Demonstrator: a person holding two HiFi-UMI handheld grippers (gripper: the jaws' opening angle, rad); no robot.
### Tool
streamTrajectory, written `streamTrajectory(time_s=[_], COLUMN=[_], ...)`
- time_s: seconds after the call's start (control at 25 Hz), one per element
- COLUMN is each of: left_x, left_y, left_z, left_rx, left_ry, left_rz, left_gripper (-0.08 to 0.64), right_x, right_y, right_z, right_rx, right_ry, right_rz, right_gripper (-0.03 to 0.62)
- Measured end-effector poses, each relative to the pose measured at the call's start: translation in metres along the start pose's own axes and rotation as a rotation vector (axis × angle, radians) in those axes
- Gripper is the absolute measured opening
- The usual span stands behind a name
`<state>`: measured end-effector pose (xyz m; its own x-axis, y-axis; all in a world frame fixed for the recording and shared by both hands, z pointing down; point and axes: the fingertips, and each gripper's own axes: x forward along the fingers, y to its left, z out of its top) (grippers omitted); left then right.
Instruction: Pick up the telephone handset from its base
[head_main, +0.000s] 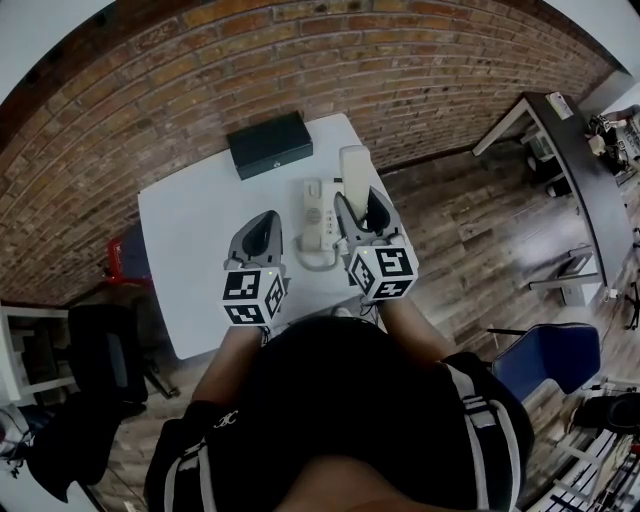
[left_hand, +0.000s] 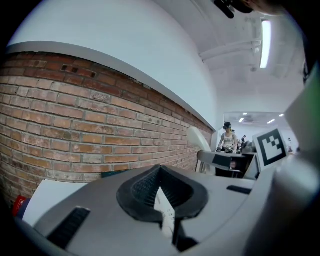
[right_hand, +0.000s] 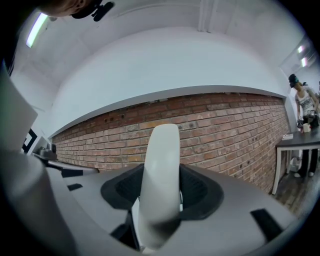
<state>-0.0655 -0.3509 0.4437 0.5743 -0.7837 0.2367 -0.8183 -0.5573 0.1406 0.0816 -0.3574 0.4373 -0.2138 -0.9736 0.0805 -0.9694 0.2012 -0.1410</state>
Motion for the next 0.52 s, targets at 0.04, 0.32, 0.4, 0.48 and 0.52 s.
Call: streamTrajectory(time_s=[0.04,0.32,0.4,0.48,0.52], left_x=[-0.0001,-0.002,-0.0028,-0.0031,-0.0032], left_y=[-0.0004,-0.0014,-0.0015,-0.0015,-0.0015], left_z=[0.0,-0.0027,-0.0042,-0.0053,-0.0058], left_rx=[0.0,-0.002,-0.003,-0.005,-0.007], left_ry=[0.001,0.005,0.008,0.009,0.009], left_rz=[-0.001,-0.001,-0.001,-0.001,-0.001], left_gripper=[-0.003,-0.002,-0.003,-0.002,-0.003], right_x=[-0.0004,-0.0027,-0.0028,-0.0029,-0.0029], right_y=[-0.0007,-0.0028,-0.002,-0.0012,-0.0009], right_z=[-0.0004,-0.0069,-0.0079,-0.0082,-0.0083], right_rx=[0.003,0.024,0.034,0.035,0.036], right_ry=[0.002,0.019,0.023,0.025,0.026], right_rz=[-0.004,-0.014,-0.011,-0.01,-0.009], right_gripper=[0.204,0.204,0.204,0.204,0.204])
